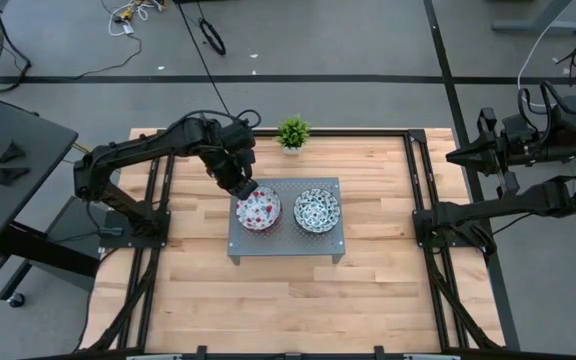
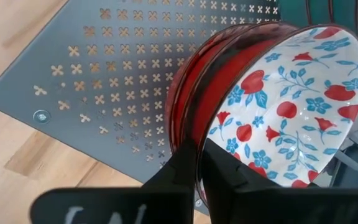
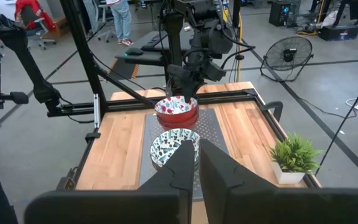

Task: Pick & Place Mini bowls
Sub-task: Stack the red patterned bowl on the other red patterned bowls on the shelf

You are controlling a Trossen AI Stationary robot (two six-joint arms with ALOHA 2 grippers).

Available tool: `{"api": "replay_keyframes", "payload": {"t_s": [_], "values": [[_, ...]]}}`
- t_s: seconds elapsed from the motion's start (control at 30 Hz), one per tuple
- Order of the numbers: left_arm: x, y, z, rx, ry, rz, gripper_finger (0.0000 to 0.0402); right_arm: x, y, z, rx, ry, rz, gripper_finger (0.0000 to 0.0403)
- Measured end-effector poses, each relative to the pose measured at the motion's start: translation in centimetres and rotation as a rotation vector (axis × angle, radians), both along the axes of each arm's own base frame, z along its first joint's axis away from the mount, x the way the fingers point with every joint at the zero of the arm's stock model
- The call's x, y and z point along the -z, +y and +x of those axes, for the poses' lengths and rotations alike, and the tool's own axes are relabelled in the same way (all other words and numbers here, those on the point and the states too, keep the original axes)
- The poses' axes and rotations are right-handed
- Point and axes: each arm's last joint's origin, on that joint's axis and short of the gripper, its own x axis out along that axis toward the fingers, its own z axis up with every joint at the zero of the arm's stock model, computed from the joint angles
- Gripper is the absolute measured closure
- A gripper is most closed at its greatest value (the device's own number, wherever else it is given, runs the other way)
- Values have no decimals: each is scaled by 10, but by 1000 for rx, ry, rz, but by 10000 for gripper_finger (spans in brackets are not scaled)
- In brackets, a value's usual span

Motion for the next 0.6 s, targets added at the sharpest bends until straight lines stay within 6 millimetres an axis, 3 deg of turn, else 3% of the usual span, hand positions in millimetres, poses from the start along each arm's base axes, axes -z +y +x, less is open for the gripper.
{"api": "replay_keyframes", "payload": {"t_s": [0.6], "values": [[-1, 0, 1, 13, -24, -17, 322, 0, 0, 0, 0, 0, 0, 373]]}}
